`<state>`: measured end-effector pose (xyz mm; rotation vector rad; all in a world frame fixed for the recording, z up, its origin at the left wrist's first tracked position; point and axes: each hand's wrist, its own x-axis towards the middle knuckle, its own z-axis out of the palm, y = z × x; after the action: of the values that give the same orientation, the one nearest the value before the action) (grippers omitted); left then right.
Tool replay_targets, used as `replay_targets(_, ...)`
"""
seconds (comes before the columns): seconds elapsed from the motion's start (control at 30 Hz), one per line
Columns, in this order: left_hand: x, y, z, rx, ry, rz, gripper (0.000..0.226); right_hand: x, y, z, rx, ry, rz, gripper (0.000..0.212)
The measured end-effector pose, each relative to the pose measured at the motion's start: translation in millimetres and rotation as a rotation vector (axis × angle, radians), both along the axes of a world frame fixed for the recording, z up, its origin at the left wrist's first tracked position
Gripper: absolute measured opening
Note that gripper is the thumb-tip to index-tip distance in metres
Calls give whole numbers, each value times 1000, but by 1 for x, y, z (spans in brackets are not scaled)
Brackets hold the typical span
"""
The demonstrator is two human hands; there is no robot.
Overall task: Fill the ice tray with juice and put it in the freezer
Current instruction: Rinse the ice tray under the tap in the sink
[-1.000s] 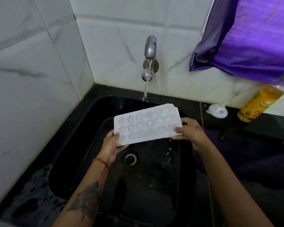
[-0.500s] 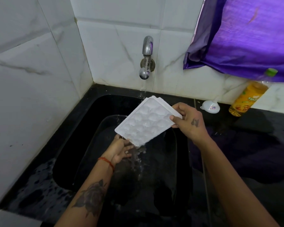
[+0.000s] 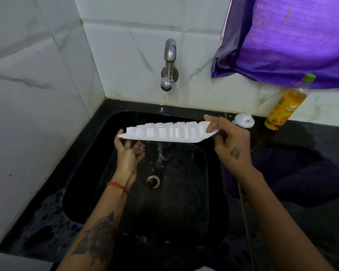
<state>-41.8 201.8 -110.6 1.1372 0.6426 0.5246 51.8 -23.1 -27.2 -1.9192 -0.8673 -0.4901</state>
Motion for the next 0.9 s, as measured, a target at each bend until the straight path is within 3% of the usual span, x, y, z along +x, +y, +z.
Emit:
replay_targets(0.07,-5,1,-2,56,24,-22,79,-4,-1,-12,10,-22,-27,29)
replay_targets(0.23,-23,-4,-20,5,244,-160,70,-20,-3,-41,-98,137,-7,25)
replay_targets(0.43,-9,11,14,92,3,-137,88,-21,8,-24,130,-23,-112,41)
replay_targets(0.57,-22,8,-9,87,111,-170,81,-30,-2,-39,-47,99,-65,29)
replay_targets(0.7,-36,3,-36,59,115,-102,87,-34,-12,-55,39,124,7,33)
replay_targets(0.83,-39,-18,-46,54,186,-56,83,-30,-30,-65,-224,311,5,11)
replay_targets(0.9,-36,-32,-39,73,217,-50,78,-23,-44,-65,-198,322,-44,19)
